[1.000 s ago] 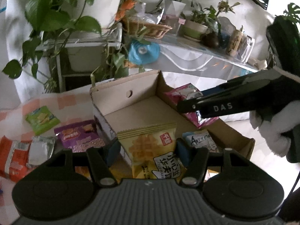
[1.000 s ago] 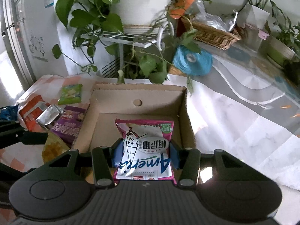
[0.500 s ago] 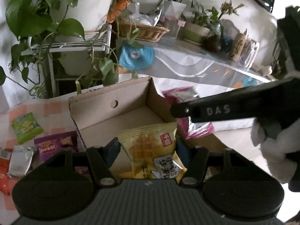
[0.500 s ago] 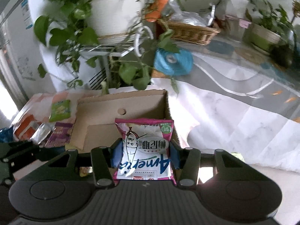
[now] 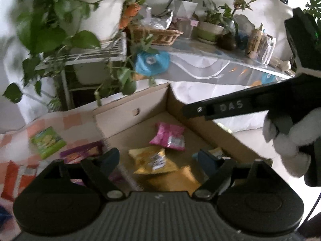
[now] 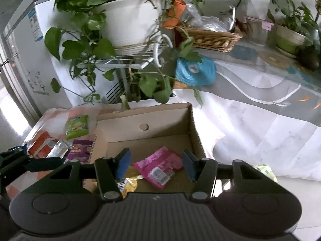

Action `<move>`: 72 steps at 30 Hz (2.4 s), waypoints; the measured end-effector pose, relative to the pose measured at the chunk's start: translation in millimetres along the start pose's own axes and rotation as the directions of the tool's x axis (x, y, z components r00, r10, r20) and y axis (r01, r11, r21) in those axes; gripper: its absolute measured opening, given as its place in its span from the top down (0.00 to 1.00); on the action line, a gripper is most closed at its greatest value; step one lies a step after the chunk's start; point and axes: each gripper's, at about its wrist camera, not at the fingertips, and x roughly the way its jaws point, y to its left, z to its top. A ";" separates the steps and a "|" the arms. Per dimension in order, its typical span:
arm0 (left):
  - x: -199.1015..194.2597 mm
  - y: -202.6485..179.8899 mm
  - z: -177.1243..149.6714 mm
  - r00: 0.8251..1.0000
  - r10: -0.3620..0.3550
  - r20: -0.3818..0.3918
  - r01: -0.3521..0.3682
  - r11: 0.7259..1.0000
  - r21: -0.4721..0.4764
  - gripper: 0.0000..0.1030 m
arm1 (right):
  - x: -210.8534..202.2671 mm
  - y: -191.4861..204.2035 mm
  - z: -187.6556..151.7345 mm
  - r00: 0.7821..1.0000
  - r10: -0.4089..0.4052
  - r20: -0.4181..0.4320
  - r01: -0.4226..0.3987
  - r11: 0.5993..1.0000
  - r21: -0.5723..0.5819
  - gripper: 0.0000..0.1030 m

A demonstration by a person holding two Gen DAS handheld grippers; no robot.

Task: Organize snacks
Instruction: 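Lower both packets into the box and open both grippers, then move both tools back over the snacks on the tablecloth, then grasp the blue foil packet with the left gripper while the right grasps the purple packet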

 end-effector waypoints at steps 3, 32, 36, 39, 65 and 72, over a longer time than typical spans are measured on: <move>-11.3 17.4 -6.3 1.000 0.024 -0.007 -0.024 1.000 -0.012 0.17 | 1.0 8.4 0.8 1.000 0.024 -0.001 -0.024 1.000 -0.019 0.39; -73.2 196.1 -43.3 0.936 0.323 -0.139 -0.349 0.901 -0.257 0.12 | 48.6 124.3 -6.9 0.957 0.236 -0.171 -0.265 0.948 -0.174 0.38; -73.6 212.1 -42.7 0.932 0.328 -0.153 -0.359 0.887 -0.290 0.12 | 57.6 131.3 -6.6 0.955 0.228 -0.188 -0.258 0.953 -0.156 0.38; -73.4 218.7 -43.7 0.928 0.338 -0.158 -0.371 0.882 -0.291 0.12 | 64.8 133.6 -6.1 0.955 0.219 -0.198 -0.246 0.961 -0.125 0.38; -30.3 255.5 -71.4 0.894 0.356 -0.273 -0.426 0.864 -0.269 0.11 | 137.6 168.5 -10.5 0.974 -0.042 -0.224 0.002 0.985 -0.175 0.35; -26.3 246.4 -73.6 0.900 0.347 -0.264 -0.407 0.887 -0.218 0.18 | 132.2 167.7 -18.2 0.974 0.001 -0.225 -0.078 0.940 -0.332 0.42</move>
